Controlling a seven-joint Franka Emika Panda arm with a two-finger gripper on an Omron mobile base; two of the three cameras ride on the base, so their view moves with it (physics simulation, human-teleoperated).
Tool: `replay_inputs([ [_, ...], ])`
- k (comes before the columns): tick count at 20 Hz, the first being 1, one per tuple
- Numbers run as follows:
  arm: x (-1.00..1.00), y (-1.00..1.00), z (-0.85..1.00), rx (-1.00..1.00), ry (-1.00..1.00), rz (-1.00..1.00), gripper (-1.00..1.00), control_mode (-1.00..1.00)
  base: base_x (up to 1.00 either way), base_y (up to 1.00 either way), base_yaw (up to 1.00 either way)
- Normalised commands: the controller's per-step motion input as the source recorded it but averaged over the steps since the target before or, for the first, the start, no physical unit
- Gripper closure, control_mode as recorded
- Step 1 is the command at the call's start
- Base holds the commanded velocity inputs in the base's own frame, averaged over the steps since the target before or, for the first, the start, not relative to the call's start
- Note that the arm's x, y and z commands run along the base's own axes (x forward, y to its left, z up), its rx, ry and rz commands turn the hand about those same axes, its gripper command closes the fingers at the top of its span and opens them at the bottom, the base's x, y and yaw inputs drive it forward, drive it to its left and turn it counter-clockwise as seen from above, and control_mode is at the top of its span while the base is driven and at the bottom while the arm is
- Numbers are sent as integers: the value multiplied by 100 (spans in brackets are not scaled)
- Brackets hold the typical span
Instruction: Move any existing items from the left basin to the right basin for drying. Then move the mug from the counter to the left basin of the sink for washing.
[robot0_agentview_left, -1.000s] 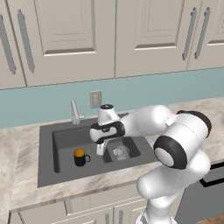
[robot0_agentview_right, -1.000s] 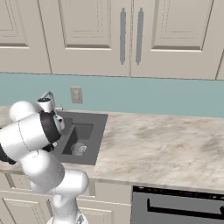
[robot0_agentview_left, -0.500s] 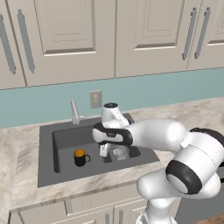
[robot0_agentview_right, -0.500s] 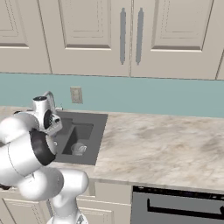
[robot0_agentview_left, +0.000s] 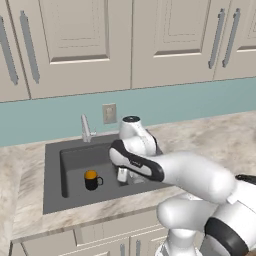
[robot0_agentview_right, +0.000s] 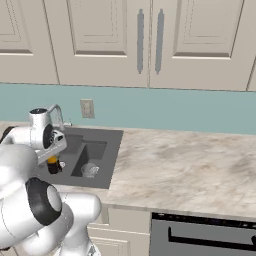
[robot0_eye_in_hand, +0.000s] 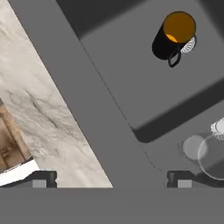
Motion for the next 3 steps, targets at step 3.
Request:
replay_inputs([
  [3,-51,-4,24,0,0,0,-100,-100,0,0,0],
])
